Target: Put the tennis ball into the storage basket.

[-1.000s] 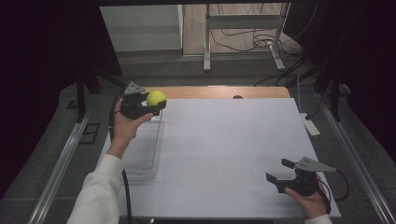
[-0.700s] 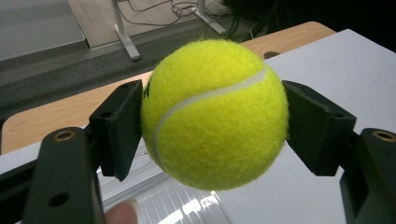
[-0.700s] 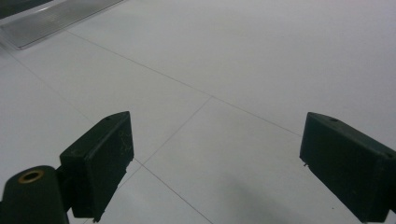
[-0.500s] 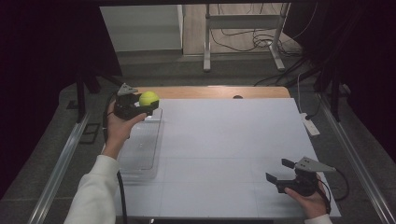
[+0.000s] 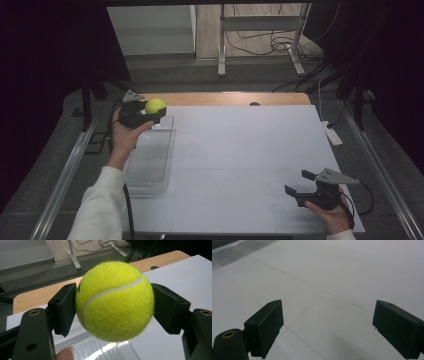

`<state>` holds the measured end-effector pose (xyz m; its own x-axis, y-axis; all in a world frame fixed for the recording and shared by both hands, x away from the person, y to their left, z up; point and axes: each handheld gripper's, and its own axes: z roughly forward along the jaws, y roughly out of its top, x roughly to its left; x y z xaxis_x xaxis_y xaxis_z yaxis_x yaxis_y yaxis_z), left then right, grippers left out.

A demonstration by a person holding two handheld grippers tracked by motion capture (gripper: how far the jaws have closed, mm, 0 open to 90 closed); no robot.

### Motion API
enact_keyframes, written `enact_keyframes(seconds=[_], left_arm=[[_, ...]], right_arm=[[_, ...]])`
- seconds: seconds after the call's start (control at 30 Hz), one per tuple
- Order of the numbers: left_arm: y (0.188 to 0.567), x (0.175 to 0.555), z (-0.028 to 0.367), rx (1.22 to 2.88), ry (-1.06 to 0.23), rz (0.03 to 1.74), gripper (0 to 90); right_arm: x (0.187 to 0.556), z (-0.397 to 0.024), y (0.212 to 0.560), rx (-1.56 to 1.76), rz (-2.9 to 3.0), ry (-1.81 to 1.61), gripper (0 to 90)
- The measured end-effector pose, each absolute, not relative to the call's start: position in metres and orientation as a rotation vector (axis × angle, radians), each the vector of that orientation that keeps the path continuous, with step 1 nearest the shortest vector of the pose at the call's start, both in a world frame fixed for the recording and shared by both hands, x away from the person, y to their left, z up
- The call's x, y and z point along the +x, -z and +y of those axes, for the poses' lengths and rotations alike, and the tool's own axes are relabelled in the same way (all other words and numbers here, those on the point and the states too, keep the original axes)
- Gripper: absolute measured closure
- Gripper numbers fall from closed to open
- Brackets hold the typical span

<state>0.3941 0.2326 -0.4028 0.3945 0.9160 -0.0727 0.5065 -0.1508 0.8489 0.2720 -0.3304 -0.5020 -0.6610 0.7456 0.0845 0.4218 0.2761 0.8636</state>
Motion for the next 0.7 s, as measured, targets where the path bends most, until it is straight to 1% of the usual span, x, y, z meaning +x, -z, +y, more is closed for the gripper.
enact_keyframes(seconds=[0.7], left_arm=[[0.416, 0.399, 0.257, 1.804, -0.62, 1.332, 26.5]], right_arm=[[0.272, -0.33, 0.502, 1.065, 2.216, -1.336, 9.8]])
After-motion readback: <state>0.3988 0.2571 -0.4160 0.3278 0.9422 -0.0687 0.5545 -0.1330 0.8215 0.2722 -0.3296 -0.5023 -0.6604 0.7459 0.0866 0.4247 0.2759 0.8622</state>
